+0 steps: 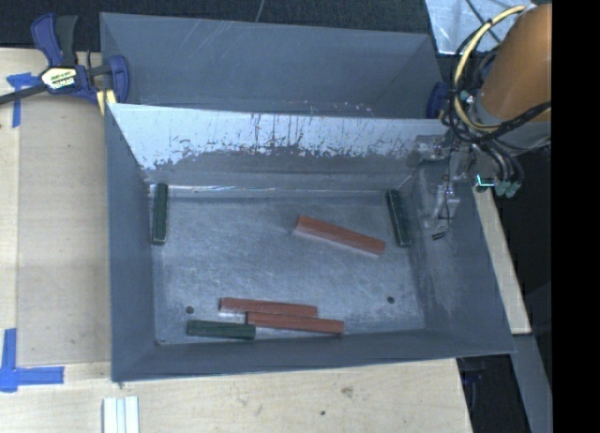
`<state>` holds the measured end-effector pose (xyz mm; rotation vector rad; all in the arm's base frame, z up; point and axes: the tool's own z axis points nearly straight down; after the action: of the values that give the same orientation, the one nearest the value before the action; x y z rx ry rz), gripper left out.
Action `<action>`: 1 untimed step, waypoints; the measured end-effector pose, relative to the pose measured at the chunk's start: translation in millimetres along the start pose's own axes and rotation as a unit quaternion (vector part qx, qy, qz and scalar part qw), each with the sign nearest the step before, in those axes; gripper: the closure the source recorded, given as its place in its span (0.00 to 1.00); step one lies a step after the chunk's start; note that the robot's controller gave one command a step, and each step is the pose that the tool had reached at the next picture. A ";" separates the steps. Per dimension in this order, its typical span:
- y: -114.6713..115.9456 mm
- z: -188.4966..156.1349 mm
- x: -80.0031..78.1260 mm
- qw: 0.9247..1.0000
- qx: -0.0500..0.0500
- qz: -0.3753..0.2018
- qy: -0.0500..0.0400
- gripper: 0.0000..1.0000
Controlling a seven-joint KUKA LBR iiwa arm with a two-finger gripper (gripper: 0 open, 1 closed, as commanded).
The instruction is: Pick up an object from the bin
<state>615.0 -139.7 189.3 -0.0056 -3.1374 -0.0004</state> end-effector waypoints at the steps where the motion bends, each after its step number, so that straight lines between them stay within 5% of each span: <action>1: 2.7 -0.4 -0.3 1.000 0.002 -0.004 -0.008 0.00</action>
Offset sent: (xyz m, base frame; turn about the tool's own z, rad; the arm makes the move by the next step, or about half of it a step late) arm -0.0372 0.0552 -0.1110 -0.1028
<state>615.3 -137.0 189.7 0.0062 -3.1530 0.0058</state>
